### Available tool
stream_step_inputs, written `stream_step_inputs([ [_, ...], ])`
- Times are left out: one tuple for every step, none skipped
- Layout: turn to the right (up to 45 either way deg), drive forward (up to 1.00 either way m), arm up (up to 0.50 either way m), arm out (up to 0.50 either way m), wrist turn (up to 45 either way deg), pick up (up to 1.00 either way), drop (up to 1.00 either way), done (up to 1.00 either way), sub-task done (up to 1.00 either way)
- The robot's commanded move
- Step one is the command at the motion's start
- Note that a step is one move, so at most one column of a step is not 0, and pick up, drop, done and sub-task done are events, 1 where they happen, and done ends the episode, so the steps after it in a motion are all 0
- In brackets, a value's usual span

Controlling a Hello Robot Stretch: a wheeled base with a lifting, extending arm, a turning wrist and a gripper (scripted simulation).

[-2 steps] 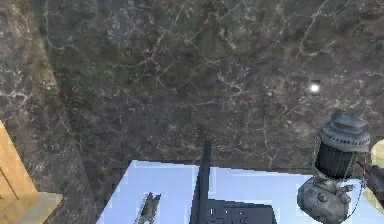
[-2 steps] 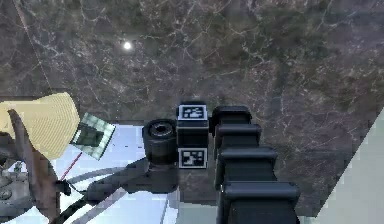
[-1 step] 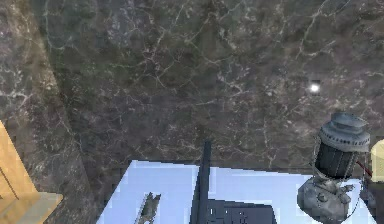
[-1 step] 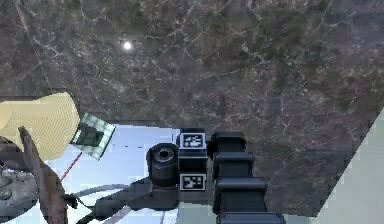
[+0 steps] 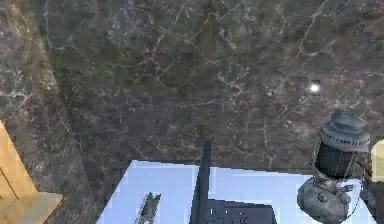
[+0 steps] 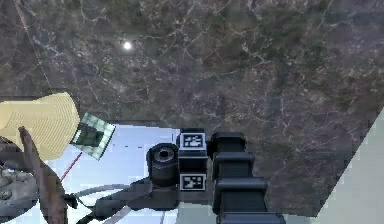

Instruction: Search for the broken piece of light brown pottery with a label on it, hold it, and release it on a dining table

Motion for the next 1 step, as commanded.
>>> stream_step_inputs([
  [0.0, 0.0, 0.0, 0.0, 0.0, 0.0, 1.0, 0.0, 0.0],
])
